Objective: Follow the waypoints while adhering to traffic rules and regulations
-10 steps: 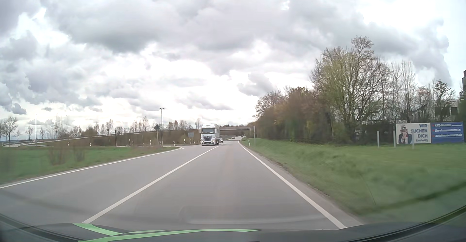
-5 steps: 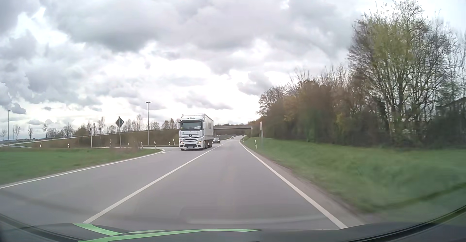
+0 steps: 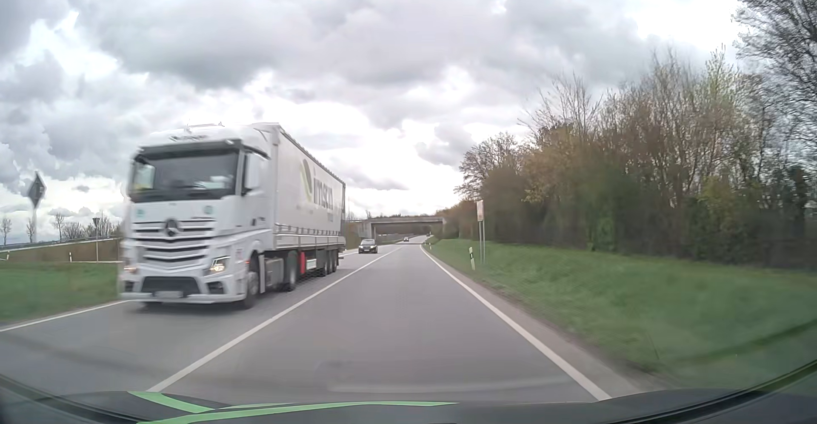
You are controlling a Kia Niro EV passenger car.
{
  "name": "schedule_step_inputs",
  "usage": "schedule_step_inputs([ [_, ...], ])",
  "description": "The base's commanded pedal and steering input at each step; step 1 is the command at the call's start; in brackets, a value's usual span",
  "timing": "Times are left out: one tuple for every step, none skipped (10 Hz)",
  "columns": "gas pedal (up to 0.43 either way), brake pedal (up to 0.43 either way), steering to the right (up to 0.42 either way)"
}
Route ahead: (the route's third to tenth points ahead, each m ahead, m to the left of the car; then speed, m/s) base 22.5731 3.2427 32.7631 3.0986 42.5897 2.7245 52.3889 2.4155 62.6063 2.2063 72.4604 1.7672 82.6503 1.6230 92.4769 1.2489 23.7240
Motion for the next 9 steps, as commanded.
schedule_step_inputs([
  [0.197,0.000,0.000],
  [0.197,0.000,0.000],
  [0.197,0.000,0.000],
  [0.197,0.000,0.000],
  [0.197,0.000,0.000],
  [0.197,0.000,0.000],
  [0.197,0.000,0.000],
  [0.197,0.000,0.000],
  [0.197,0.000,0.001],
])
